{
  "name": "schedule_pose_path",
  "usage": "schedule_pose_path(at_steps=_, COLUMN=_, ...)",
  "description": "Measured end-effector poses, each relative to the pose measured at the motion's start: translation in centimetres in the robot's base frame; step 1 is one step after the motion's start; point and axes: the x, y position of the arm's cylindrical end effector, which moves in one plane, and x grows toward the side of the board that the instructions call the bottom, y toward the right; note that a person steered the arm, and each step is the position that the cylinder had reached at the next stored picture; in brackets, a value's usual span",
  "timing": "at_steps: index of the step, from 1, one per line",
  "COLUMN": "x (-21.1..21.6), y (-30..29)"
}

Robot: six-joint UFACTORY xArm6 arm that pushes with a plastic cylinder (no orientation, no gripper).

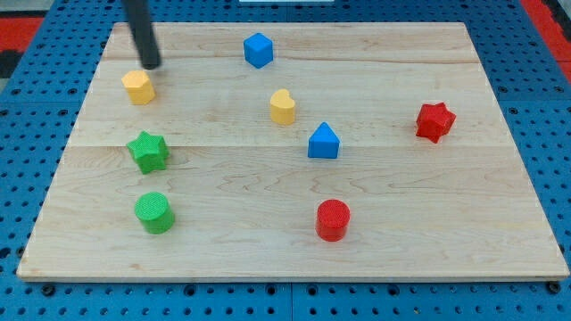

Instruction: Push the yellow hexagon slightly to the top right of the green star

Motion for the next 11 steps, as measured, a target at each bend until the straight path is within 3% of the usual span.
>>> schedule_pose_path(at_steps=1, x=3.0, y=-5.7)
schedule_pose_path(at_steps=3, x=4.1, y=3.5)
schedule_pose_path(at_steps=5, x=6.5, y=2.9)
schedule_pose_path(at_steps=6, x=7.7, y=9.2)
schedule_pose_path(at_steps=7, x=7.6, y=20.1)
schedule_pose_path(at_steps=9, x=7.1, y=16.1)
schedule_pose_path(at_steps=11, x=9.4, y=8.6)
